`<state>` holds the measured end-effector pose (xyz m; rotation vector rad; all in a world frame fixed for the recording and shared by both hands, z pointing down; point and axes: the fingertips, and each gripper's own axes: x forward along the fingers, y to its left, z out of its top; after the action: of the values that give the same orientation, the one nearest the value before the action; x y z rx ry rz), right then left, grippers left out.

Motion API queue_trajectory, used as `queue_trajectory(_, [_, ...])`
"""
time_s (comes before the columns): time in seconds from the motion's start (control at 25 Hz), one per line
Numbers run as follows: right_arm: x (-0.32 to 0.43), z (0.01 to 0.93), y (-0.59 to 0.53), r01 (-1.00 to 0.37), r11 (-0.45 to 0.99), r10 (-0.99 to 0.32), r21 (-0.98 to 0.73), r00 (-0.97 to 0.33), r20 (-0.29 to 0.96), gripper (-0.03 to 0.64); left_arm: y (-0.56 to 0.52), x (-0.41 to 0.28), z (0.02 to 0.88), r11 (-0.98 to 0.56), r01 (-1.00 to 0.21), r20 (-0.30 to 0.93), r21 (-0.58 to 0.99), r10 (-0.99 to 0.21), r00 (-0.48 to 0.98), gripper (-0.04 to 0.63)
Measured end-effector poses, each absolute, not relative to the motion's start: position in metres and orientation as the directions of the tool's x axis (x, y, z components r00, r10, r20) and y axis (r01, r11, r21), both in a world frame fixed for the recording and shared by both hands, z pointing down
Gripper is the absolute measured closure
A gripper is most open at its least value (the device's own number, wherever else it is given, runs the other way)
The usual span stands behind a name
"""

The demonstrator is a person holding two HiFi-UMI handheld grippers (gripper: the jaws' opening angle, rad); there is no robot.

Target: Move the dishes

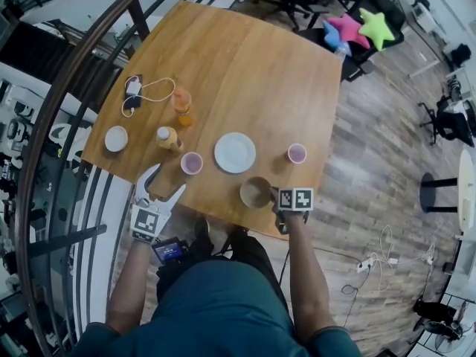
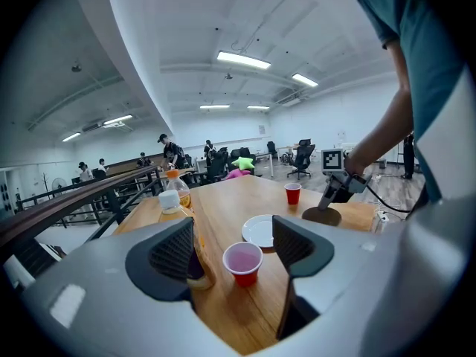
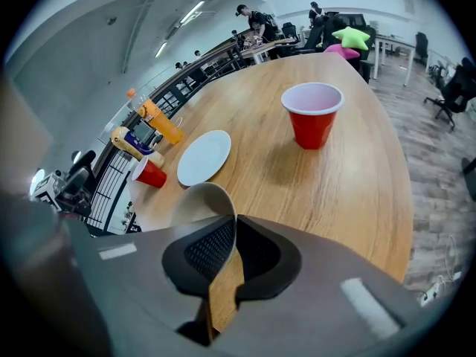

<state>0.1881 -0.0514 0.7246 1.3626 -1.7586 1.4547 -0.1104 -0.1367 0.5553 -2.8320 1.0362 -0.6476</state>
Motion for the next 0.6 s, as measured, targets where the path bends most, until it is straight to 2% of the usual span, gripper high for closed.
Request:
queue_trajectory(0.36, [0.195,0.709,-0.046,-0.915,-0.073,-0.446,-0.396,-0.325,0.834,0.589,-0.122,-0.137,0.533,-0.760,-0.608,0.337,-0.229,-0.648,0.683,0.266])
queue_trajectory(0.6, [0.202,0.649,-0.054,-0.939,-0.027,-0.571,-0.343,-0.267,0.776,0.589,-0.113,-0.148,0.513,-0.764,-0.599,0.321,-0.240,-0.645,0.694,0.267])
